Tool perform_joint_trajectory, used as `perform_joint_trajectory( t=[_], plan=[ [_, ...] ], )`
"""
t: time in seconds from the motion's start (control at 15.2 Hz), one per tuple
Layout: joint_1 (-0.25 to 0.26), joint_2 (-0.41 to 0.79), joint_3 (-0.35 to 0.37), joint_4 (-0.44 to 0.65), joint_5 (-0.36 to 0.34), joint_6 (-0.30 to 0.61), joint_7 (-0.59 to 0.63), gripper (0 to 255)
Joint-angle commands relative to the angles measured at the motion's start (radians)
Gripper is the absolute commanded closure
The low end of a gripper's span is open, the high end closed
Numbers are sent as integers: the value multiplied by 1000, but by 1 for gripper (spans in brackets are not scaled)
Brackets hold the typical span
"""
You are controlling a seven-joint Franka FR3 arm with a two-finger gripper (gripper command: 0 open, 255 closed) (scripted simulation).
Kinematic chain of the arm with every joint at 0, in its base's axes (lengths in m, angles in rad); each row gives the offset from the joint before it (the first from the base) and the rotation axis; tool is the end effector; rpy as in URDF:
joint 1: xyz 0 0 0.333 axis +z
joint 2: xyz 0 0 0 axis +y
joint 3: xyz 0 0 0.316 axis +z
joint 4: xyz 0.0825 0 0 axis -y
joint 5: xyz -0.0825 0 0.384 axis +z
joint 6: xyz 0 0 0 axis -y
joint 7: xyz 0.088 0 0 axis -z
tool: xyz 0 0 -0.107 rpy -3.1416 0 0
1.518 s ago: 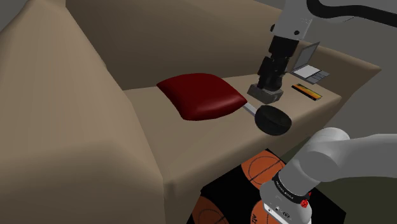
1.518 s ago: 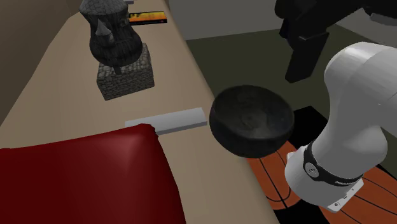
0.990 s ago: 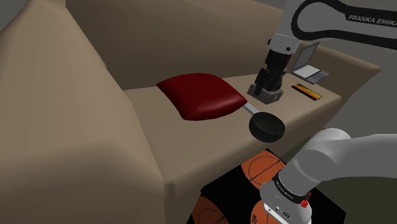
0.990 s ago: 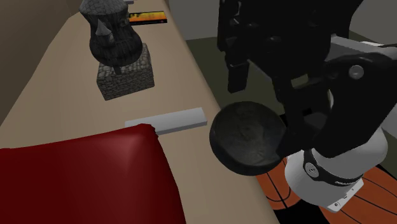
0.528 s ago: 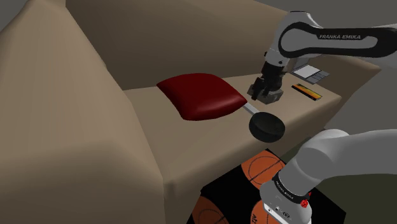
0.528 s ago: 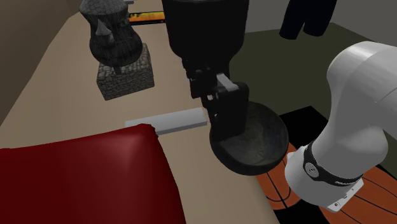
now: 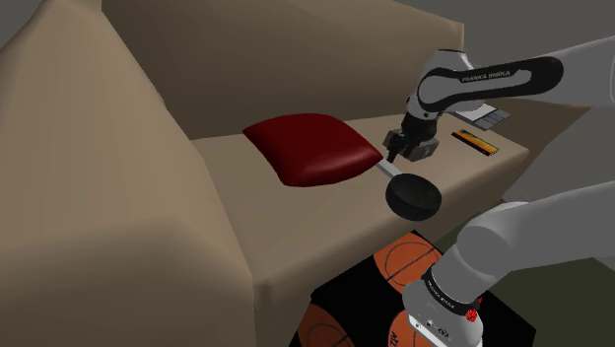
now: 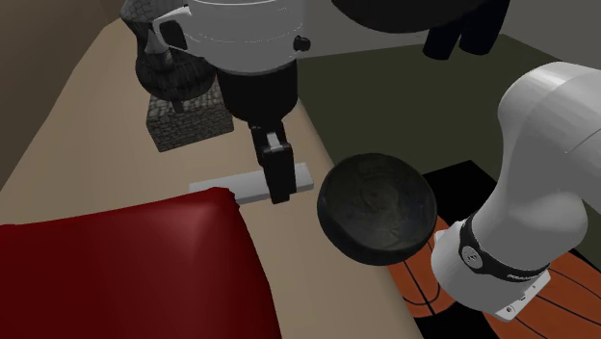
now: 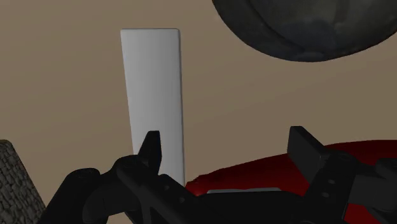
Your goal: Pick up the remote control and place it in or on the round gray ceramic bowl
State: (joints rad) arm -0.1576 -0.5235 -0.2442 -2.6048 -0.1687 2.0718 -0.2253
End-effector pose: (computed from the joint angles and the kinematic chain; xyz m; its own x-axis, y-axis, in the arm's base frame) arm 0.3448 -0.1543 0.4185 0.9978 -0.0612 -0.0236 -0.0607 -0.9979 0.0205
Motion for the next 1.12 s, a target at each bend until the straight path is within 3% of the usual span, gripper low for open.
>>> perform_joint_trajectory(
  t=[0.0,0.26,0.79,1.06],
  plan=[
    [-10,67,-32,13,-9,67,-26,0],
    [-25,202,-96,42,-9,194,-85,0],
    [-22,293,-118,2,4,325,-102,0],
    [-22,293,-118,2,4,325,-102,0]
  ],
)
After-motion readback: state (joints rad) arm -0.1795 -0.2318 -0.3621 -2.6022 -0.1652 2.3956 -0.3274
